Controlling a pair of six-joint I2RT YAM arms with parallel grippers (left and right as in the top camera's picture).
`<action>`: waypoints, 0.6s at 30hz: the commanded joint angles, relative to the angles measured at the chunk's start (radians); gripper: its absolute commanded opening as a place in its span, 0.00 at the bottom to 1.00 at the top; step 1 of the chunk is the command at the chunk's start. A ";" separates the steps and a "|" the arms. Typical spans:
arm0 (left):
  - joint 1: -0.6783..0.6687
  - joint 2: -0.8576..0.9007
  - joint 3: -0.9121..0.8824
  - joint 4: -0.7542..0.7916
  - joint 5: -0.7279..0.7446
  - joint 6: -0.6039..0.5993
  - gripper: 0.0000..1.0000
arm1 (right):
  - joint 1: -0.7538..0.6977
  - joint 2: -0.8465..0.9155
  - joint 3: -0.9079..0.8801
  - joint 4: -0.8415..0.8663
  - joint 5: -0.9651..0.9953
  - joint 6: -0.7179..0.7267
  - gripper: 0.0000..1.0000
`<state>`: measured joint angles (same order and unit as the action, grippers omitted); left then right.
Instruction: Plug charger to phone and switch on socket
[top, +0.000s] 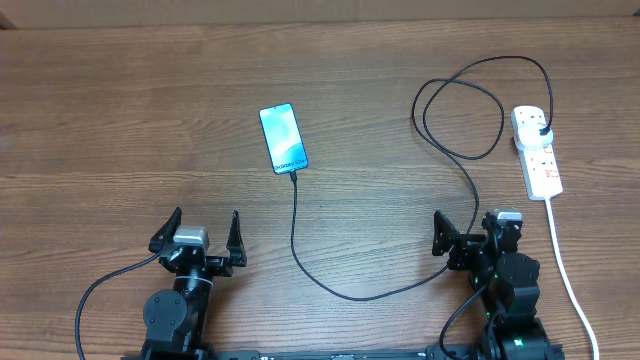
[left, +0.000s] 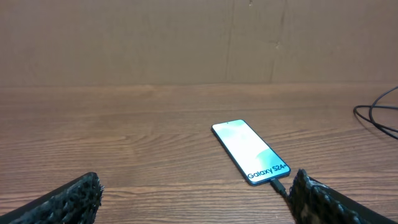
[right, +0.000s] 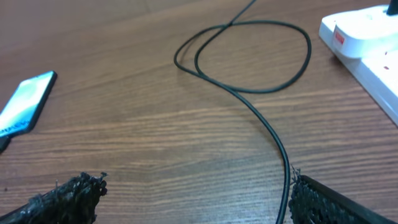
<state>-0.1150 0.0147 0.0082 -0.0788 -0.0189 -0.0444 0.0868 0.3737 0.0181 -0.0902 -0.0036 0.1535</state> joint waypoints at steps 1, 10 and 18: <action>0.004 -0.011 -0.003 0.001 0.009 0.015 1.00 | 0.005 -0.034 -0.011 0.005 -0.010 0.002 1.00; 0.004 -0.011 -0.003 0.001 0.009 0.015 1.00 | 0.005 -0.089 -0.011 0.004 -0.005 0.002 1.00; 0.004 -0.011 -0.003 0.001 0.009 0.015 0.99 | 0.005 -0.090 -0.011 0.004 -0.007 0.002 1.00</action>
<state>-0.1150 0.0147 0.0082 -0.0788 -0.0189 -0.0444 0.0868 0.2962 0.0181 -0.0910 -0.0036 0.1528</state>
